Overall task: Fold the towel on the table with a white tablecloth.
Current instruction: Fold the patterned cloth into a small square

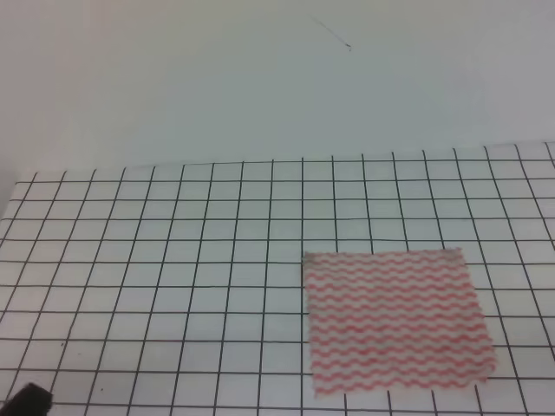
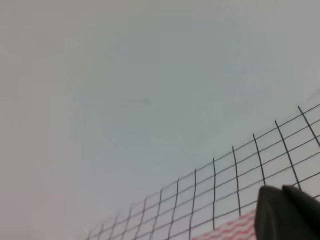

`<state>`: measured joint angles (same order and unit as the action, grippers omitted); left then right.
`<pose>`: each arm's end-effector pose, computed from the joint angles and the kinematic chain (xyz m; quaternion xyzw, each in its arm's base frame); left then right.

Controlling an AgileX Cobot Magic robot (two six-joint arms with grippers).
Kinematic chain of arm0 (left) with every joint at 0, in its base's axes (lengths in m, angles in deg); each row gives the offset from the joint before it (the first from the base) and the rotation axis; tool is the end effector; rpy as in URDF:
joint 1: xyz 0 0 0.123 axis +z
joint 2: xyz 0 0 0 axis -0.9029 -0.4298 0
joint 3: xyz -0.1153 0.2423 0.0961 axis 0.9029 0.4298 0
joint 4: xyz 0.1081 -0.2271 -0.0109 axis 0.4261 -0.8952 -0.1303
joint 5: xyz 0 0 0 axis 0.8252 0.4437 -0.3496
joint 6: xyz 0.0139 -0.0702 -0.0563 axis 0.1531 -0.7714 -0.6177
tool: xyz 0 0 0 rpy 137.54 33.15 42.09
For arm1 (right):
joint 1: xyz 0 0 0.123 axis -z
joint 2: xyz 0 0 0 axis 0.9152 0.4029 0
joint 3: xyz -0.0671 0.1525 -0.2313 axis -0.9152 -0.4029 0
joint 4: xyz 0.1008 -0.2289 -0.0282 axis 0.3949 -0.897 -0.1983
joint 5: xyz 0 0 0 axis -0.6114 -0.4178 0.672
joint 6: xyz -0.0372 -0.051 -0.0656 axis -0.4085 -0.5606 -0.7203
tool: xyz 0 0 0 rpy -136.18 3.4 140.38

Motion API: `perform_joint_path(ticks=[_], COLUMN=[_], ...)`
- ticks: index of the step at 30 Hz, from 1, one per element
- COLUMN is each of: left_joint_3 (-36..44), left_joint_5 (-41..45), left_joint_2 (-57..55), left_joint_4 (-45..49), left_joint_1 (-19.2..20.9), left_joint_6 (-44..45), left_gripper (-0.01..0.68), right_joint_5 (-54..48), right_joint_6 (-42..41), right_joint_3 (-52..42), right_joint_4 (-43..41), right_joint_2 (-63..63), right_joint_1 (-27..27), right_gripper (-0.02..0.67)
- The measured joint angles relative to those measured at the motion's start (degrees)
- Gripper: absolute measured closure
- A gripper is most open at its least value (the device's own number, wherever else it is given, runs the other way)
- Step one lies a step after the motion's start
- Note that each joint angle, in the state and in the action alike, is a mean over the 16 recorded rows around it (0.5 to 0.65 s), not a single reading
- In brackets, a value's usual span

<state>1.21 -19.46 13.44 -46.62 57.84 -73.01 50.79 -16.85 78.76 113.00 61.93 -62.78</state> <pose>0.0509 -0.0262 0.1956 -0.2897 0.6495 -0.4834 0.5104 0.0556 0.0120 0.2095 0.2189 0.6607 0.2974 0.6535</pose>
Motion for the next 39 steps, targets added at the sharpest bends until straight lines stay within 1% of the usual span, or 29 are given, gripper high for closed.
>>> perform_joint_path(ticks=[3, 9, 16, 19, 26, 32, 39], left_joint_3=[-0.4, -2.4, -7.8, -11.0, -19.3, -26.1, -30.7], left_joint_5=[-0.8, -1.9, 0.2, 2.1, 8.6, 15.0, 19.8], left_joint_2=[0.0, -0.3, -3.4, -6.6, -19.2, -32.5, -45.5], left_joint_4=[-2.6, -6.1, -6.9, -6.1, -3.8, -2.4, -3.0], left_joint_1=[0.0, 0.0, 0.0, 0.0, 0.0, 0.0, 0.0], left_joint_6=[4.2, 18.0, 36.7, 42.1, 49.1, 52.1, 53.6], left_gripper=[0.673, 0.673, 0.673, 0.673, 0.672, 0.672, 0.672], right_joint_5=[-3.6, -11.1, -17.7, -19.4, -24.5, -31.6, -38.5], right_joint_6=[-5.7, -13.9, -17.8, -18.8, -22.1, -24.9, -25.3], right_joint_3=[1.2, 5.2, 12.1, 15.0, 22.4, 29.2, 34.5], right_joint_4=[0.0, -0.5, -2.9, -4.8, -8.9, -11.9, -14.0], right_joint_2=[0.0, 0.2, 4.8, 9.4, 26.2, 42.3, 56.7], right_joint_1=[0.0, 0.0, 0.0, 0.0, 0.0, 0.0, 0.0], right_gripper=[0.652, 0.651, 0.650, 0.650, 0.649, 0.644, 0.588])
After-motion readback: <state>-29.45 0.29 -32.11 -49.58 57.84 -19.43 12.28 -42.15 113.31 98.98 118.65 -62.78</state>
